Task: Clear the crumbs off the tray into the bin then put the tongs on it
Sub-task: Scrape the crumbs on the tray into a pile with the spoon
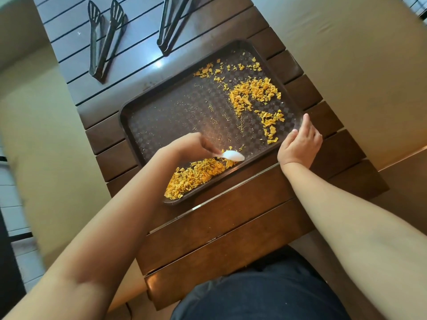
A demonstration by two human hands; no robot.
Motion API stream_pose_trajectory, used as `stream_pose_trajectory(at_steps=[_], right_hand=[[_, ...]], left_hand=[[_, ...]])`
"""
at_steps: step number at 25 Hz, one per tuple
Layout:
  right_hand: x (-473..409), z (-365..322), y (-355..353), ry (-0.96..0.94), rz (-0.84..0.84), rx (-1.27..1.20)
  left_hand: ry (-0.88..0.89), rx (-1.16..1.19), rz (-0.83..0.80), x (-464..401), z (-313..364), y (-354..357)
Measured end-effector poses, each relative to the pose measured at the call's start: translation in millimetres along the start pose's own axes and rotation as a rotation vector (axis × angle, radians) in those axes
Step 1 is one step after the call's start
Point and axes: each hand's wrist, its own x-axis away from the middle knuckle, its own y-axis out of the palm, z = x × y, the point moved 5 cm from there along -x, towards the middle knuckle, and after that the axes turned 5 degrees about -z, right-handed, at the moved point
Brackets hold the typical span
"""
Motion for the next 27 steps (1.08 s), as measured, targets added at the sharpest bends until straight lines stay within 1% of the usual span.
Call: stream_pose_trajectory(at_steps=[2,4,6,9,11,16,19,20,23,27], right_hand=[[-0.2,-0.1,-1.3,0.003,-0.007,-0.002],[-0.5,-0.1,-3.0,-0.001,-0.002,-0.022],[-2.0,0.2,-5.1,-0.003,-0.008,-0.049],[-8.9,1.3,-10.4,0.005,-0.047,-0.02],[-18.1,2.2,-15.7,-0.027,-0.083,0.026],[-31.8,8.7,-16.4,-0.233,-0.171,0.065],[-28.0,13.4,-11.0,-0.28,-0.158,0.041],[-26.7,14.9,-9.7,-0.282,-0.149,0.028],[-25.2,17.0,-8.1,-0.284,-0.124,0.012],[-23.4,14.7,-8.6,-0.287,-0.106,0.004]], left_hand=[[-0.002,-0.109,-0.013,12.0,-9.0,-4.3],[-0.017,-0.15,-0.034,21.0,-16.8,-10.5],[-0.006,-0.084,-0.002,24.6,-16.3,-17.6],[0.041,0.106,0.16,17.3,2.1,-24.7],[0.055,0.175,0.224,7.1,18.5,-22.9],[0.105,0.215,0.221,-21.7,59.0,-6.7],[0.09,0.223,0.288,-34.3,74.1,-3.5],[0.071,0.21,0.291,-37.2,75.3,-2.5],[0.048,0.108,0.225,-37.5,73.3,4.0],[0.009,-0.12,0.186,-20.5,59.5,3.9]])
